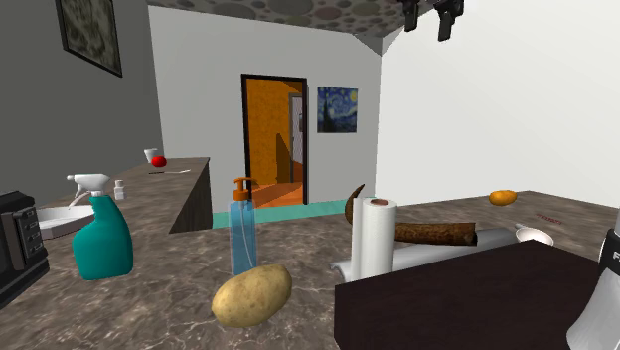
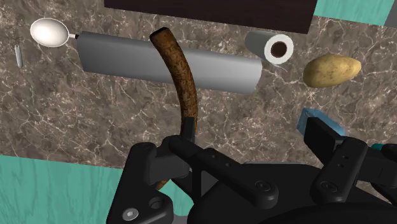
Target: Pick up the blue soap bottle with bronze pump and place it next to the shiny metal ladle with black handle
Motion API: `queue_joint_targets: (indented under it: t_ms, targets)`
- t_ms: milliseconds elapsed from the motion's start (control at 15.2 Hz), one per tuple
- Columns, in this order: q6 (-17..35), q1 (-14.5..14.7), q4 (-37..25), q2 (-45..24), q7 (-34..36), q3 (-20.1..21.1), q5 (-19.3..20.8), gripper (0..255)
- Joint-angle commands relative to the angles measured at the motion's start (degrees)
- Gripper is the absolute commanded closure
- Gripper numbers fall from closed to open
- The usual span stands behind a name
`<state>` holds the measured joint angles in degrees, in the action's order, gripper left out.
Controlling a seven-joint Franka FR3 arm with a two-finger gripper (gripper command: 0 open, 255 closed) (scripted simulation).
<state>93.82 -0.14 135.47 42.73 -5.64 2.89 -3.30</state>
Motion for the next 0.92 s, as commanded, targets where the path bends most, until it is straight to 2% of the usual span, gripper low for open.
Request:
queue_joint_targets:
  t_ms: [0,462,858]
  targets:
    - [0.0,0.0,0.0,0.0,0.0,0.0,0.0,0]
    - [11.9,2.0,7.4,-2.5,9.1,7.9,-4.1,0]
    - [22.9,3.3,10.2,-8.9,17.2,15.3,-6.6,0]
